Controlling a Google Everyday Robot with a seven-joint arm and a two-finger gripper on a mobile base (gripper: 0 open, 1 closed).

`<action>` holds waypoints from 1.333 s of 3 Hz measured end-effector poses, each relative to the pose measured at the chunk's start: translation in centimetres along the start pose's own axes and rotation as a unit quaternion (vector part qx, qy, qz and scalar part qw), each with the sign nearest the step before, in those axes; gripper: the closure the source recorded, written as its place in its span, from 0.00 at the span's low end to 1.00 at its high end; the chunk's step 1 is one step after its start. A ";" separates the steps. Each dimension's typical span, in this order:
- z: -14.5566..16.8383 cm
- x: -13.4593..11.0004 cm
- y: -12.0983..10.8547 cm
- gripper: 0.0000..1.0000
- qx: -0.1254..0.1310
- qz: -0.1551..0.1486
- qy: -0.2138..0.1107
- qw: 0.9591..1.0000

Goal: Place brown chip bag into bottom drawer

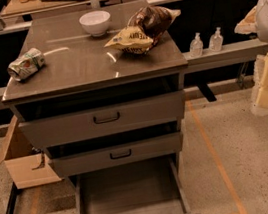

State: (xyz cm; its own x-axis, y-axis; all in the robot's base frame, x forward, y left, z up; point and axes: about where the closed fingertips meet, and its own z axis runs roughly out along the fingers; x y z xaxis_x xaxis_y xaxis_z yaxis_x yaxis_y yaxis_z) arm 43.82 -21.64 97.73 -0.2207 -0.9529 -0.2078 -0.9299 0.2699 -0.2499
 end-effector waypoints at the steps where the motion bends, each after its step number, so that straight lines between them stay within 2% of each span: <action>1: 0.0 0.0 0.0 0.00 0.000 0.000 0.000 1.000; 2: 0.1 -0.5 -3.2 0.00 0.035 0.017 -0.035 0.999; 3: -0.2 -0.7 -9.4 0.00 0.111 0.031 -0.086 0.990; 4: -0.7 -1.1 -16.6 0.00 0.201 0.012 -0.111 0.973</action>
Offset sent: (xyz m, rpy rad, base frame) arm 0.1179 -0.0201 0.0339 0.2362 -0.2959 -0.1137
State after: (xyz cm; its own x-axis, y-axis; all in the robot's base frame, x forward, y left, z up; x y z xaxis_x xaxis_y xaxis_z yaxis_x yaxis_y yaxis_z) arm 59.28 -25.12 102.79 -0.1308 -0.9046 -0.4057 -0.7257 0.3662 -0.5825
